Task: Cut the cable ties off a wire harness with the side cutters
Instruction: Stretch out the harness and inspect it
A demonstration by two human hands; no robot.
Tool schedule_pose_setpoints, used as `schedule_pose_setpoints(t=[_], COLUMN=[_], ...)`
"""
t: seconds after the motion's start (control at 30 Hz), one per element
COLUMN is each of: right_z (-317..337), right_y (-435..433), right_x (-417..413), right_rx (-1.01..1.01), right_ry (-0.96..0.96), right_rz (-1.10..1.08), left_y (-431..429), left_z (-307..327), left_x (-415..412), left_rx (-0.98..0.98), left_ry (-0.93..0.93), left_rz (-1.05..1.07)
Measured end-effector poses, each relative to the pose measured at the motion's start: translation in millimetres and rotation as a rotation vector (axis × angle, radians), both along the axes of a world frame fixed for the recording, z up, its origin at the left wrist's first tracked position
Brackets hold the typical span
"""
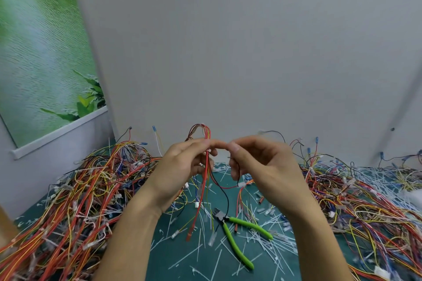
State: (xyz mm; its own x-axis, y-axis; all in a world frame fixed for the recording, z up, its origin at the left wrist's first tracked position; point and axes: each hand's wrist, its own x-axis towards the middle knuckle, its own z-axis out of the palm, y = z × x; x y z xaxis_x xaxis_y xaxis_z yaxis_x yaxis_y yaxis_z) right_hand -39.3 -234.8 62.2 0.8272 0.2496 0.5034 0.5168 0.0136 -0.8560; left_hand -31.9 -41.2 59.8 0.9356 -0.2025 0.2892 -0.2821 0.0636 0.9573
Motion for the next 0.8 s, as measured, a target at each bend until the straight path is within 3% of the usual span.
schedule_pose_setpoints(t=[0.2, 0.57, 0.8], right_z=[-2.3, -4.0, -4.5], right_y=[4.7, 5.7, 3.1], right_x=[-0.1, 1.7, 3.1], right_rx=[-0.092, -0.19, -0.083], right_ry=[-0.039, -0.014, 0.012], right_rz=[-0.062, 0.023, 0.123], left_y=[-0.9, -3.3, -1.9], left_z=[0.7, 1.4, -0.6], left_x=[-2.7, -8.6, -8.7], left_rx=[0.057, 0.173, 0.302], left_ry=[-0.048, -0.124, -0.216], left_rz=[-0.037, -0.043, -0.035])
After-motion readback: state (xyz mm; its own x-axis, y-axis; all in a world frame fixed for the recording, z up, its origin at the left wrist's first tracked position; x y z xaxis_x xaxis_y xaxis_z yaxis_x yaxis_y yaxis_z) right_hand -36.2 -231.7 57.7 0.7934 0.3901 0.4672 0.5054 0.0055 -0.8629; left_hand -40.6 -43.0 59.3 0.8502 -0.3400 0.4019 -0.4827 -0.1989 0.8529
